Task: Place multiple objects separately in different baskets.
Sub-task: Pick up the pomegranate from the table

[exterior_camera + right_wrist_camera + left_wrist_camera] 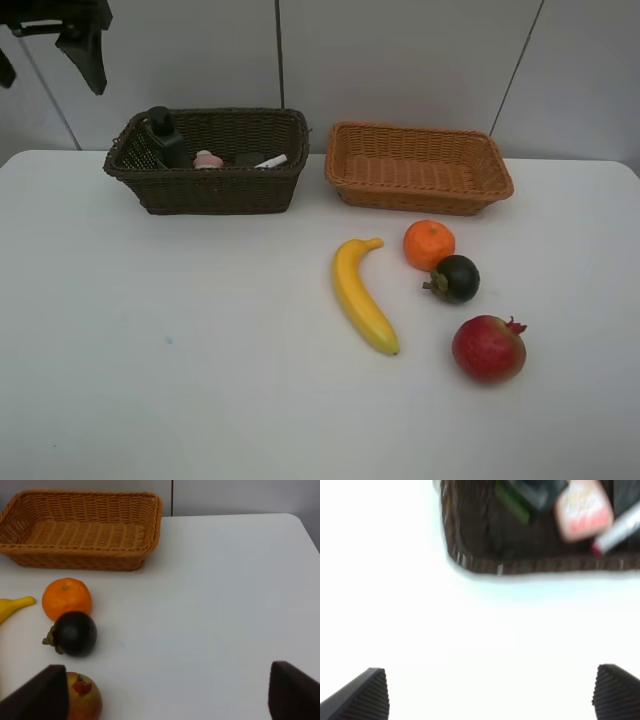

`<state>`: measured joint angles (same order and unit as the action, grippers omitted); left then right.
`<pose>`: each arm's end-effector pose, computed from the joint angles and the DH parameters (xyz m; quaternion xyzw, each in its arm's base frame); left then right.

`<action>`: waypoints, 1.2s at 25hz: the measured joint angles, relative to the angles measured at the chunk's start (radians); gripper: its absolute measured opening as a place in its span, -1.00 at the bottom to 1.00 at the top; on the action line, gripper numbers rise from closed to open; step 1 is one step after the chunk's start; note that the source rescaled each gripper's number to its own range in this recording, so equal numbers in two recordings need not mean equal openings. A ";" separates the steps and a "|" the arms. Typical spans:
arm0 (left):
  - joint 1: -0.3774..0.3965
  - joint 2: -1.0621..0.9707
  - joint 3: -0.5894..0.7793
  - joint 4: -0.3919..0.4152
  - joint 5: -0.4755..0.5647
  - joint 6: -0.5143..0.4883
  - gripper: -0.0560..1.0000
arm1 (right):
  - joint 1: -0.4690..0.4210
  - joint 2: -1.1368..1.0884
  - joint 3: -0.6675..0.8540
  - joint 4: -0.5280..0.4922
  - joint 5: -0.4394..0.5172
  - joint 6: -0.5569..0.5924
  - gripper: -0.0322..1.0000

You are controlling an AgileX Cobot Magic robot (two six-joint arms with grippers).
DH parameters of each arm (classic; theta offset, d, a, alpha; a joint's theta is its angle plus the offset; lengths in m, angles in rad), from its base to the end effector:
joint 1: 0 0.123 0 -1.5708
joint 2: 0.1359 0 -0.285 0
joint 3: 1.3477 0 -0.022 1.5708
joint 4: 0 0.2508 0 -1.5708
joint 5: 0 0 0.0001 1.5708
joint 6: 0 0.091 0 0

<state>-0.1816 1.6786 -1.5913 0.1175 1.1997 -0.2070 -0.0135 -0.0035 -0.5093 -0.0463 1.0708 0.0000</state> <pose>0.3485 -0.0539 0.3373 -0.0016 0.9812 0.0211 0.1918 -0.0070 -0.0036 0.2791 0.0069 0.8523 -0.0266 0.5224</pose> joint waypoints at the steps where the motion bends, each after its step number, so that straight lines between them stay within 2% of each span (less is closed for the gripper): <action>1: -0.001 -0.060 0.064 -0.001 0.000 -0.007 1.00 | 0.000 0.000 0.000 0.000 0.000 0.000 0.61; 9: -0.001 -0.503 0.531 -0.012 0.000 -0.049 1.00 | 0.000 0.000 0.000 0.000 0.000 0.000 0.61; 15: -0.001 -0.890 0.786 -0.042 0.002 -0.050 1.00 | 0.000 0.000 0.000 0.000 0.000 0.000 0.61; 19: -0.001 -1.155 0.894 -0.046 0.004 -0.022 1.00 | 0.000 0.000 0.000 0.000 0.000 0.000 0.61; 24: -0.001 -1.416 0.982 -0.064 0.004 0.115 1.00 | 0.000 0.000 0.000 0.000 0.000 0.000 0.61; 30: -0.001 -1.627 1.035 -0.161 0.002 0.251 1.00 | 0.000 0.000 0.000 0.000 0.000 0.000 0.61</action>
<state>-0.1825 0.0516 -0.5568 -0.0431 1.2012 0.0441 -0.0135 -0.0035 -0.5093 -0.0463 1.0708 0.0000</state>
